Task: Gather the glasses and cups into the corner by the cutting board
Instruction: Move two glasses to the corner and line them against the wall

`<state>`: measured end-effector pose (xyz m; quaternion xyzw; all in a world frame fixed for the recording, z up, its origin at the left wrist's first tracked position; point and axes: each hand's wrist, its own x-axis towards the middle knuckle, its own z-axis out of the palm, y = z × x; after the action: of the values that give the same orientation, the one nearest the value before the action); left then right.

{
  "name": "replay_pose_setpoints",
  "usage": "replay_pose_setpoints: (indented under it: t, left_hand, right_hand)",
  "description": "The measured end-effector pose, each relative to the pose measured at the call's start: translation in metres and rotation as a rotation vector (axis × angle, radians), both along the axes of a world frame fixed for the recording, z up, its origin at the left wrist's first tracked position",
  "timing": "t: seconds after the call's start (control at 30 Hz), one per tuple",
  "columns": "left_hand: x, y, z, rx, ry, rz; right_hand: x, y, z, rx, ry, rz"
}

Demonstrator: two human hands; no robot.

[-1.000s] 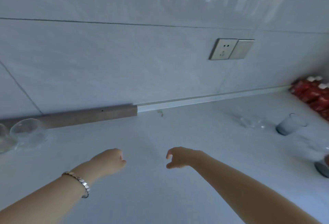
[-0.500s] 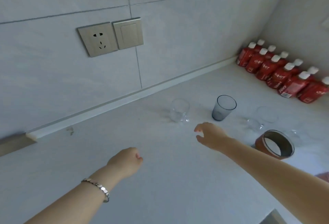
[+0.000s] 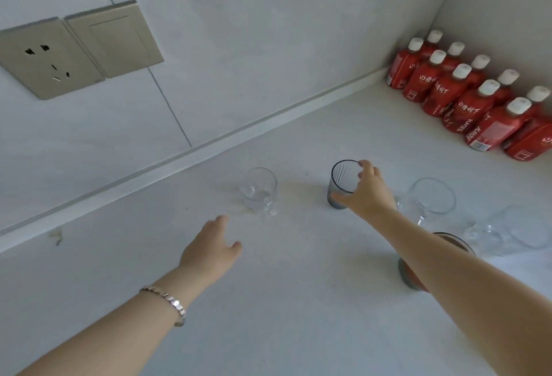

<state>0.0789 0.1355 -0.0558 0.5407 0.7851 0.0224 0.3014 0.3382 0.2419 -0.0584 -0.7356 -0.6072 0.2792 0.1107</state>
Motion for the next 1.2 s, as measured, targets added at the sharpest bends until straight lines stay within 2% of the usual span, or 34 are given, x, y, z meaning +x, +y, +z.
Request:
replay_pose_setpoints:
  t: [0.13, 0.27, 0.4, 0.53, 0.67, 0.8, 1.03, 1.2]
  left_hand:
    - [0.032, 0.048, 0.004, 0.218, -0.108, 0.069]
    - [0.048, 0.083, -0.008, 0.104, -0.091, 0.095]
    - [0.045, 0.077, -0.014, 0.193, -0.069, 0.180]
    - [0.015, 0.030, -0.014, 0.210, -0.145, 0.117]
    - [-0.043, -0.042, -0.005, 0.247, -0.171, 0.064]
    - [-0.112, -0.116, 0.008, 0.224, -0.167, 0.176]
    - [-0.265, -0.226, 0.019, 0.224, -0.031, 0.321]
    - [-0.388, -0.294, 0.020, 0.227, 0.074, 0.329]
  right_hand:
    - [0.002, -0.015, 0.003, 0.036, 0.029, 0.038]
    - [0.001, -0.031, 0.013, 0.032, 0.109, 0.041]
    - [-0.009, -0.048, 0.018, 0.015, 0.139, 0.094]
    - [-0.038, -0.068, 0.019, -0.008, 0.139, 0.174]
    - [-0.088, -0.092, 0.021, -0.034, 0.148, 0.284]
    - [-0.158, -0.120, 0.025, -0.046, 0.166, 0.431]
    - [-0.312, -0.195, 0.041, -0.030, 0.169, 0.673]
    - [-0.429, -0.261, 0.043, -0.027, 0.162, 0.724]
